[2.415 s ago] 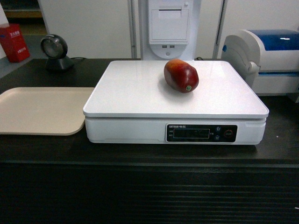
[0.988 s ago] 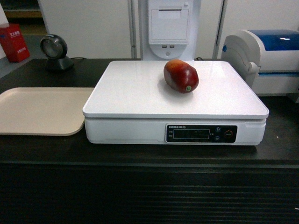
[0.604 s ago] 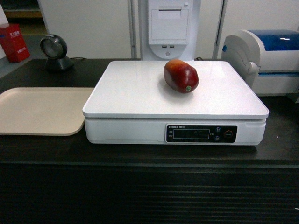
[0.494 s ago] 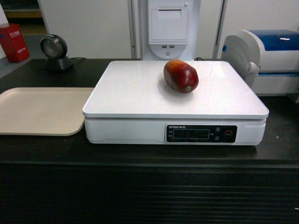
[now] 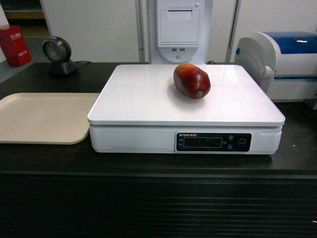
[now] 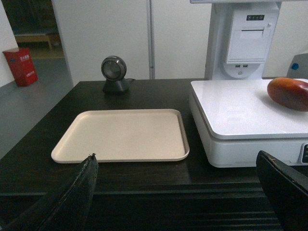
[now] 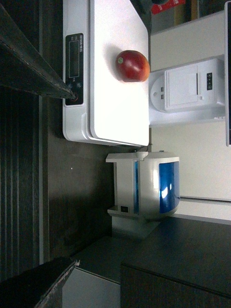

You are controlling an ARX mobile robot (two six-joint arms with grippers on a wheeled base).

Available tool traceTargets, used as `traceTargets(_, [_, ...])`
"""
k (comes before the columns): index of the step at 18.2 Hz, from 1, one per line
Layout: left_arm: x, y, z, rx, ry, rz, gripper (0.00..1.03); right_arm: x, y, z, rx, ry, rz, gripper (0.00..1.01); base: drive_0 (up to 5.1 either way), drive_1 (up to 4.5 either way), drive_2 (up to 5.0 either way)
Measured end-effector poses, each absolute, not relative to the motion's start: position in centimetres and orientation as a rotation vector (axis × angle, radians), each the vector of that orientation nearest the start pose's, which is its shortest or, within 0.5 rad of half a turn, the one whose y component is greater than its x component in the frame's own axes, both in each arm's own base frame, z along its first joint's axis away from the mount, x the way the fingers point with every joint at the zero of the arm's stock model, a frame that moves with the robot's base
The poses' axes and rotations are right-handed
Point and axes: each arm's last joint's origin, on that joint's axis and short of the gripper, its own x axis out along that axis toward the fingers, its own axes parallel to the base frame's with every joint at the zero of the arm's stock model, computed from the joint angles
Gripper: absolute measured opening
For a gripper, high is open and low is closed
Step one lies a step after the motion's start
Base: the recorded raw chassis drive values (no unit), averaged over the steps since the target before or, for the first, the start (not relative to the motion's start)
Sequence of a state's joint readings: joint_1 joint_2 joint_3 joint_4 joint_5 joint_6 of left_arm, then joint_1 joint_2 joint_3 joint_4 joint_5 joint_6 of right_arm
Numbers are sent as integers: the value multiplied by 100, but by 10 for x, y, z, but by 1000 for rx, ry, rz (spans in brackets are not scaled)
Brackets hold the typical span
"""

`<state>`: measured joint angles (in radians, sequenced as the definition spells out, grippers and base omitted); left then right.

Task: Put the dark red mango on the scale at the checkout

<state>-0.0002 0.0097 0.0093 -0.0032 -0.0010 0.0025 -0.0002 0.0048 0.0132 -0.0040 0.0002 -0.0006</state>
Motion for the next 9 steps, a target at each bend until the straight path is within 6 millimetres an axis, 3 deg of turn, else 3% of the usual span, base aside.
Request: traceTargets(9, [98,0,166,2,1,0,98,97,0,168,-1,-8,0,98,0,0,0])
